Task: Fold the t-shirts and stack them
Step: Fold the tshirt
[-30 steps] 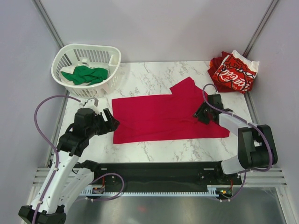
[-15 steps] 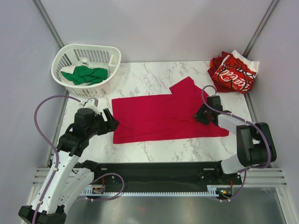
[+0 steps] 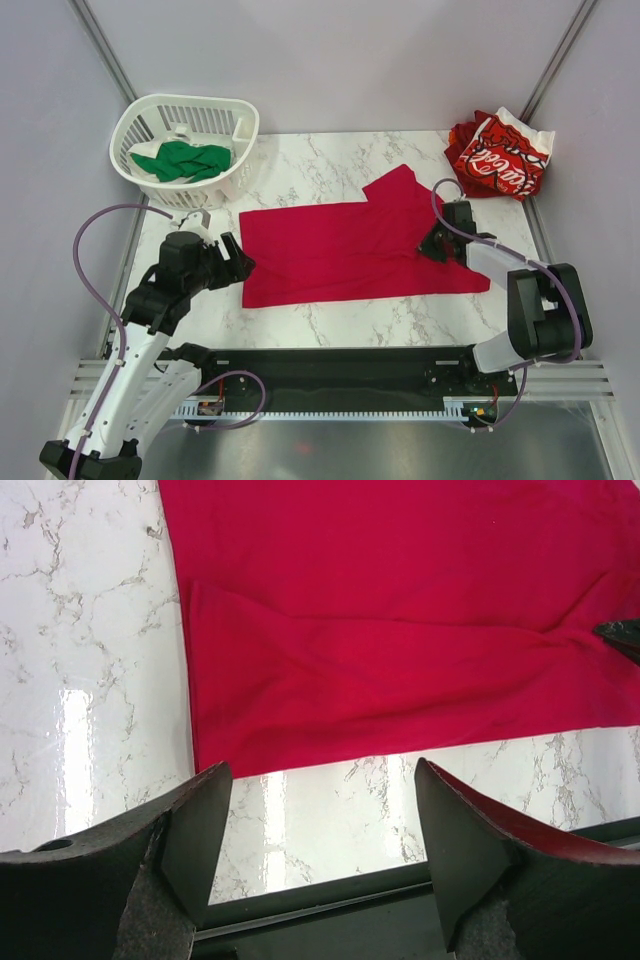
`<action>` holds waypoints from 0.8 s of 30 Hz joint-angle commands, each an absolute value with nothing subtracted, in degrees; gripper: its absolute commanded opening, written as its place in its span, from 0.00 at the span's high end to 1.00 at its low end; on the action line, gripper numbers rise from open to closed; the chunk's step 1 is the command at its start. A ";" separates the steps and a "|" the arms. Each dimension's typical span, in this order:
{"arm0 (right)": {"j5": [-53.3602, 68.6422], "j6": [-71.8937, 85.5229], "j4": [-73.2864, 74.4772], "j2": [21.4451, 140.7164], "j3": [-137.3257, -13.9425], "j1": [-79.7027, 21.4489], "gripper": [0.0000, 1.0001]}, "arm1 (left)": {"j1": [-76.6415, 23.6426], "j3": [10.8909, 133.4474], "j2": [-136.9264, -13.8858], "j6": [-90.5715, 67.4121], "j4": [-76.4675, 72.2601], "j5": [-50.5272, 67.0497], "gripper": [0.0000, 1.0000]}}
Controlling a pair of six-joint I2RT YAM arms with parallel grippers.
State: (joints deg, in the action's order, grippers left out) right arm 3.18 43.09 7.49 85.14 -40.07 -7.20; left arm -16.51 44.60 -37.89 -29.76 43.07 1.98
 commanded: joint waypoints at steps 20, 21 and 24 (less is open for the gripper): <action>0.36 31.30 10.63 99.75 -76.09 -11.34 0.27 | -16.52 44.21 -38.50 -27.69 40.87 0.70 0.20; -1.04 28.59 11.07 100.89 -78.29 -11.08 0.26 | -16.52 44.21 -38.41 -27.69 40.87 0.53 0.20; -2.90 26.11 14.14 106.60 -88.82 -9.76 0.26 | -16.52 44.21 -38.50 -27.60 40.87 0.53 0.20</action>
